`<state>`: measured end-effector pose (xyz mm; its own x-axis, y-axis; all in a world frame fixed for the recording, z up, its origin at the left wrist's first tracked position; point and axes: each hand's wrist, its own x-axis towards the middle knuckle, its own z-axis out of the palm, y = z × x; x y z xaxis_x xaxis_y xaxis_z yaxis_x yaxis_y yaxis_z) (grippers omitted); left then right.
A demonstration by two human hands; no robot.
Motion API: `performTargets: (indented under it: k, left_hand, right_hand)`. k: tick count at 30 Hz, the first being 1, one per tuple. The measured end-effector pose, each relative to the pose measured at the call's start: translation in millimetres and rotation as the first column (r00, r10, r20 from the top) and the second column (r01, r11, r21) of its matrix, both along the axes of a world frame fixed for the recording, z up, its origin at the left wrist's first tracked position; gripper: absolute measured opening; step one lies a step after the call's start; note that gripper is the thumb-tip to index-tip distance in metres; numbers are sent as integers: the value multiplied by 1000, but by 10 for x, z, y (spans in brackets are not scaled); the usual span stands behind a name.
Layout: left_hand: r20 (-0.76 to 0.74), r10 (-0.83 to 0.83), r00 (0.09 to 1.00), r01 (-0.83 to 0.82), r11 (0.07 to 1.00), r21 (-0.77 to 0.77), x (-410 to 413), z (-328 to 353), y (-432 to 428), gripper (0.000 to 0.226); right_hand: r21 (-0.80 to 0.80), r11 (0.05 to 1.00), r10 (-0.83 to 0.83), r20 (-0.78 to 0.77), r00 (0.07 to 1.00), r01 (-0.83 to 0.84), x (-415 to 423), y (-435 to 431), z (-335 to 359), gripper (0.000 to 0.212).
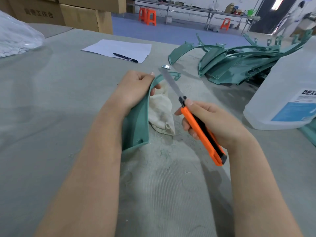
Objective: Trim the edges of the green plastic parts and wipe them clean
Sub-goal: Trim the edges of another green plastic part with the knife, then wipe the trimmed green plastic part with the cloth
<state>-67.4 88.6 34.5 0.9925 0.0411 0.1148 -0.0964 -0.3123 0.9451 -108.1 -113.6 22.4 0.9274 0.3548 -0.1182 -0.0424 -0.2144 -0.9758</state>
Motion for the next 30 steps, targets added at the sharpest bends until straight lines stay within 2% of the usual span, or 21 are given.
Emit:
performTargets:
  k: [2,4,6,9,11,13,15,19,22,25,26,28,30]
  left_hand:
    - [4,34,999,-34,999,9,-18,28,-2,43]
    - [43,115,992,-115,993,5,-26,83,8,42]
    - [131,253,958,-248,967,-51,-35,173,40,42]
    - [279,486,828,-452,874,-180,-45,304,144,37]
    - [314,585,748,-522,810,-266,-45,326,204,38]
    - [301,629,717,-555,776,-300,-53,311,206,44]
    - [254,640,725,-561,762,-323,-47,287,174,48]
    - [180,605,776,-526,777,-345,0,203,130,42]
    - [176,571,802,-509,807,-297,20,147,112,45]
    - [156,566,809,-508,809,-296,34,120,111,45]
    - [152,569,808,-512,806,-297,37,119,112,45]
    - [152,581,800,-526,800,-289,39,122,114,45]
    - [158,586,795,-532,798,-284,36,128,108,45]
  right_hand:
    - [-160,955,-238,81,968,248,80,-21,-86,31]
    - [-319,853,-374,179,910,413,172,-54,-199,26]
    - [-461,750,-390,271,880,474,250,-94,-311,29]
    - [-633,599,-362,331,871,490,321,-114,-427,33]
    - [-669,560,-356,339,871,489,347,-101,-477,30]
    - [-681,542,-365,337,868,493,360,-84,-513,28]
    - [-690,525,-370,344,863,499,372,-84,-532,29]
    - [-672,516,-391,367,844,531,385,-85,-547,32]
    - [-592,554,-412,417,810,586,362,-53,-502,30]
    - [-240,718,-477,515,712,654,275,51,-337,22]
    - [-80,794,-498,483,721,602,225,109,-264,22]
    - [157,892,-451,375,810,424,121,235,-128,22]
    - [194,940,-335,385,860,280,51,346,-61,16]
